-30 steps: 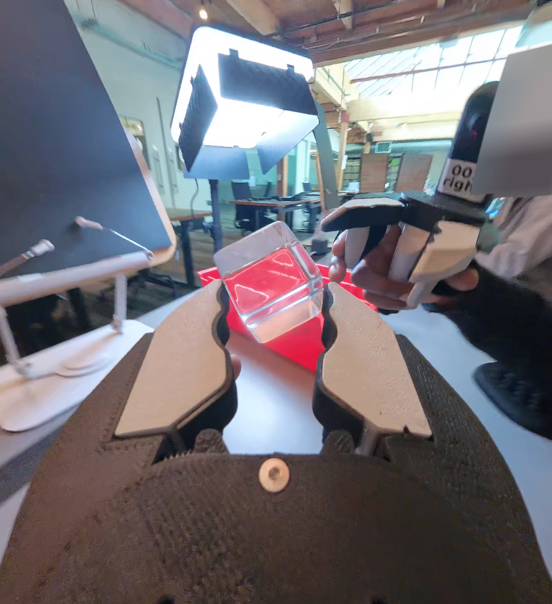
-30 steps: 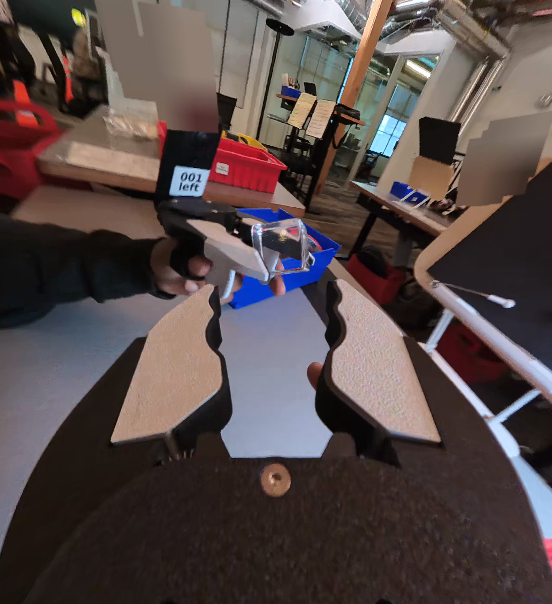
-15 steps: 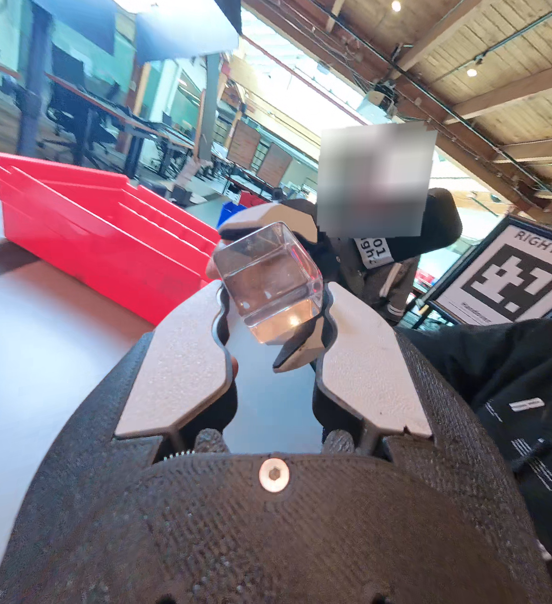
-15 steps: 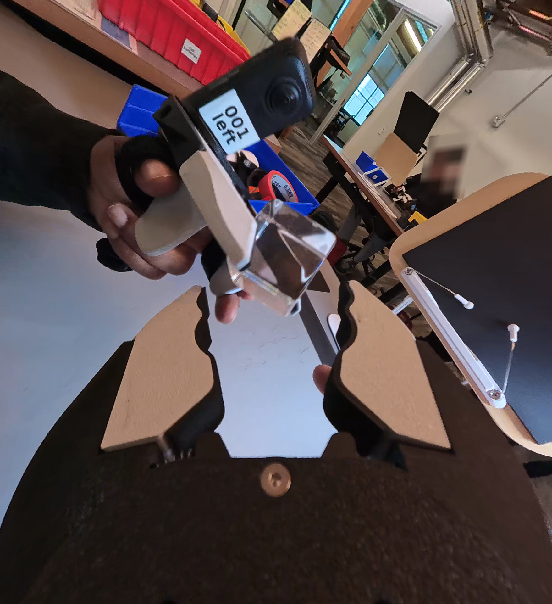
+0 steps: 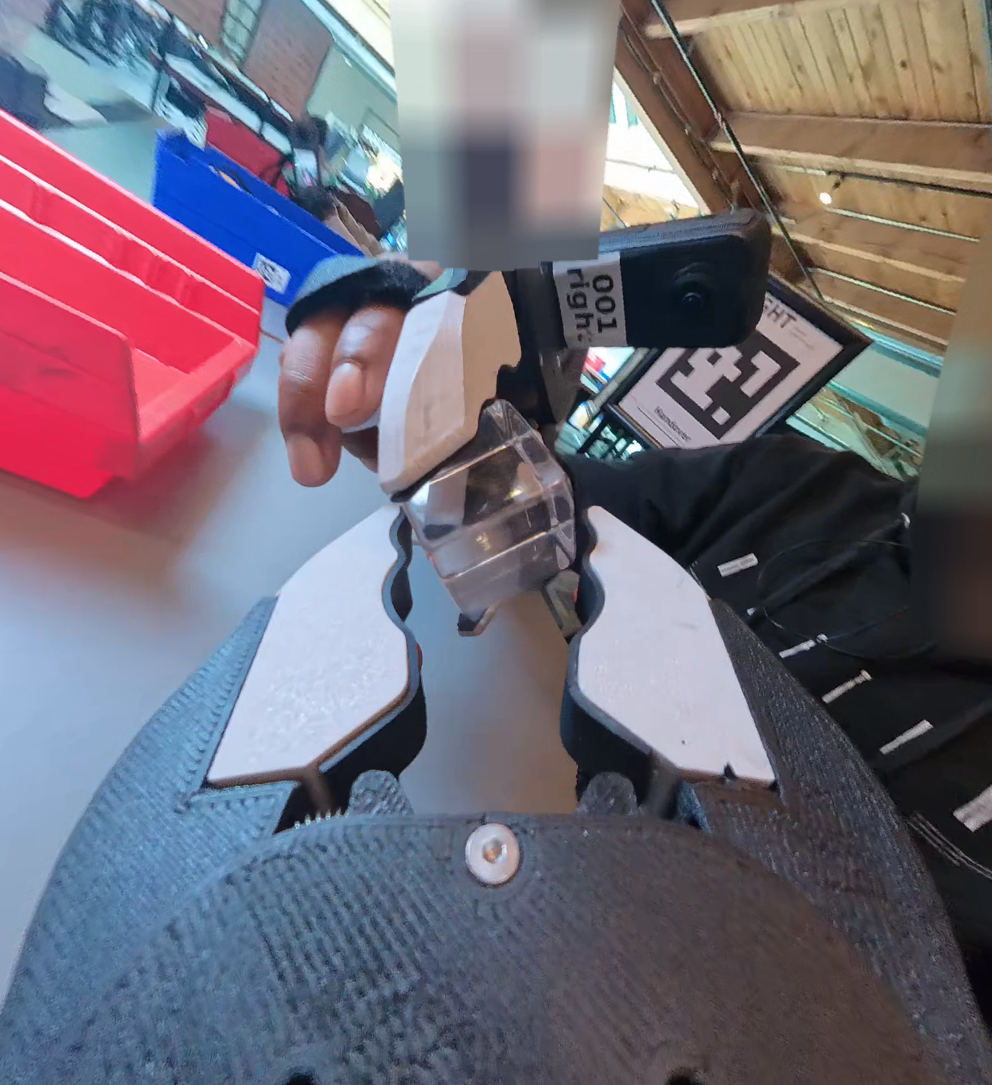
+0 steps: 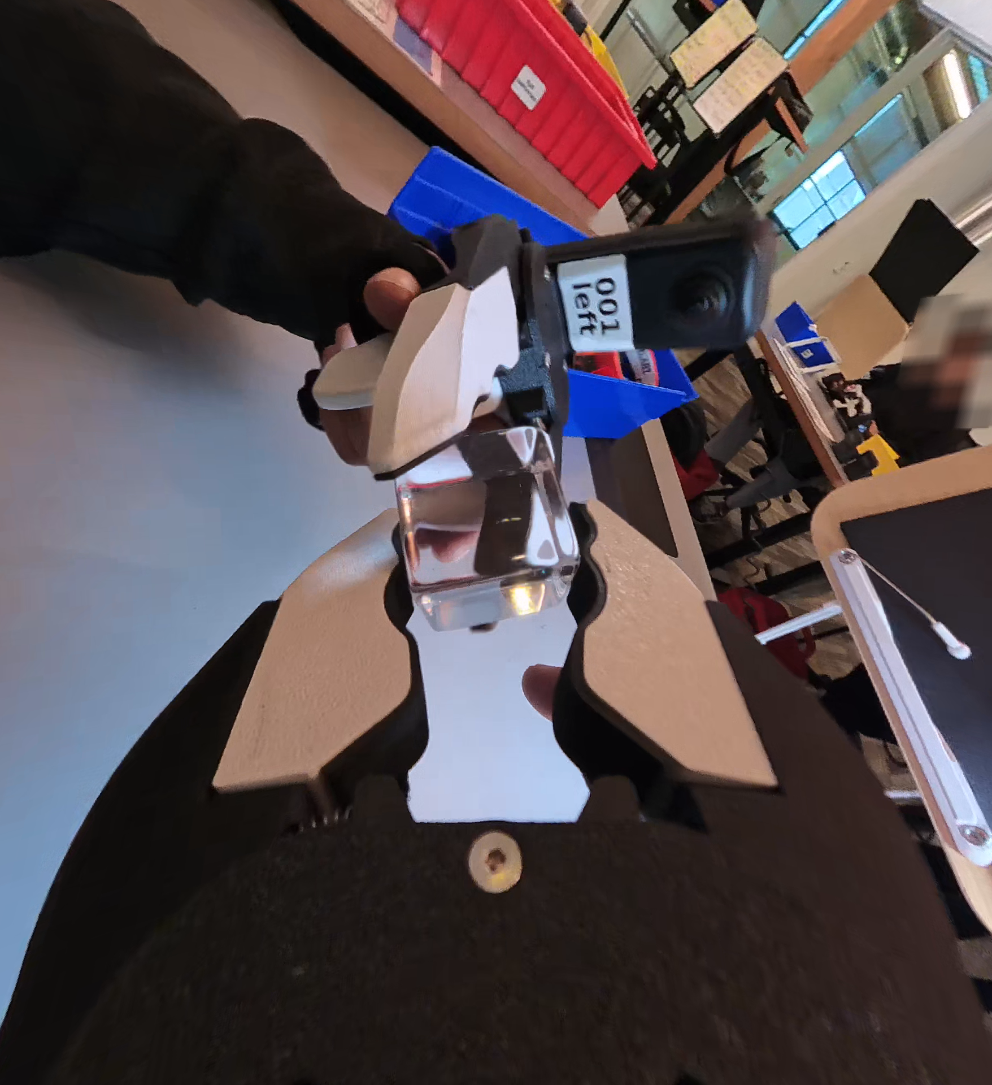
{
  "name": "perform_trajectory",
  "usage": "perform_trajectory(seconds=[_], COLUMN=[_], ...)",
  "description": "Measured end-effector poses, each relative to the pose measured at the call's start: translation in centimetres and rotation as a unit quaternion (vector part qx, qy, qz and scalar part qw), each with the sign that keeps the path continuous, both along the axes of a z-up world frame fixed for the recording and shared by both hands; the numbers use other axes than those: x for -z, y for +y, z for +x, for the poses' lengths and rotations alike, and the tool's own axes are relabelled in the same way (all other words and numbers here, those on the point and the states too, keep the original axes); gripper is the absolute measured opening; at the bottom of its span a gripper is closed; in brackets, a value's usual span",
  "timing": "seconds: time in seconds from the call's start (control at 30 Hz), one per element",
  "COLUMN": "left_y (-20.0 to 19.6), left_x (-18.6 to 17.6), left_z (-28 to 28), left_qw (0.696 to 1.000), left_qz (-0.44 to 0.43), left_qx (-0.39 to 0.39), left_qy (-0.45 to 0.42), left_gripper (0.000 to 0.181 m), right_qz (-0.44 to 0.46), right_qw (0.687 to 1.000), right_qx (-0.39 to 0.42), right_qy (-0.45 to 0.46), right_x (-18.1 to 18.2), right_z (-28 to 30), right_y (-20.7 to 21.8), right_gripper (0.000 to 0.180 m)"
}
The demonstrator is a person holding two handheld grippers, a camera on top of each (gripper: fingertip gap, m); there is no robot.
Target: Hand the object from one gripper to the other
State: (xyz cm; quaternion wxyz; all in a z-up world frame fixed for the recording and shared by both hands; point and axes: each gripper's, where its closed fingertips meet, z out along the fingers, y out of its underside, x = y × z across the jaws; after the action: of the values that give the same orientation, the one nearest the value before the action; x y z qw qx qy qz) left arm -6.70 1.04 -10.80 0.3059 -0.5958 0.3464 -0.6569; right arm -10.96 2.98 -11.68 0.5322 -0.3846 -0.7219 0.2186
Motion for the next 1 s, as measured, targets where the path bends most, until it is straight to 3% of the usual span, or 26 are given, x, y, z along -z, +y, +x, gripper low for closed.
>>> perform_trajectory(seconds=[0.03,0.23,0.43,0.53,0.73,1.0], left_y=[0.6,5.6,6.9,6.7,6.6,5.6], left_x=[-0.4,-3.4,-4.5,-4.1,-3.4,-1.9], left_z=[-0.2,-3.7,-4.6,-3.9,-2.9,-0.8], left_qw=[1.000,0.966,0.908,0.859,0.761,0.648], left_qz=[0.006,0.102,0.224,0.330,0.475,0.614], left_qx=[-0.022,-0.237,-0.349,-0.366,-0.378,-0.331], left_qy=[-0.010,-0.017,0.063,0.140,0.229,0.304], left_gripper=[0.054,0.053,0.057,0.061,0.060,0.068], right_qz=[-0.009,-0.080,-0.135,-0.249,-0.440,-0.501], right_qw=[1.000,0.991,0.970,0.945,0.885,0.865], right_qx=[0.008,0.081,0.191,0.193,0.106,0.020], right_qy=[0.008,0.074,0.069,0.088,0.106,-0.024], right_x=[-0.3,-2.3,-1.6,-1.6,-3.2,-1.1], right_z=[0.1,1.0,2.0,1.9,2.1,2.4], right_y=[0.4,3.8,7.7,7.9,5.9,1.7], right_gripper=[0.052,0.052,0.052,0.052,0.052,0.052])
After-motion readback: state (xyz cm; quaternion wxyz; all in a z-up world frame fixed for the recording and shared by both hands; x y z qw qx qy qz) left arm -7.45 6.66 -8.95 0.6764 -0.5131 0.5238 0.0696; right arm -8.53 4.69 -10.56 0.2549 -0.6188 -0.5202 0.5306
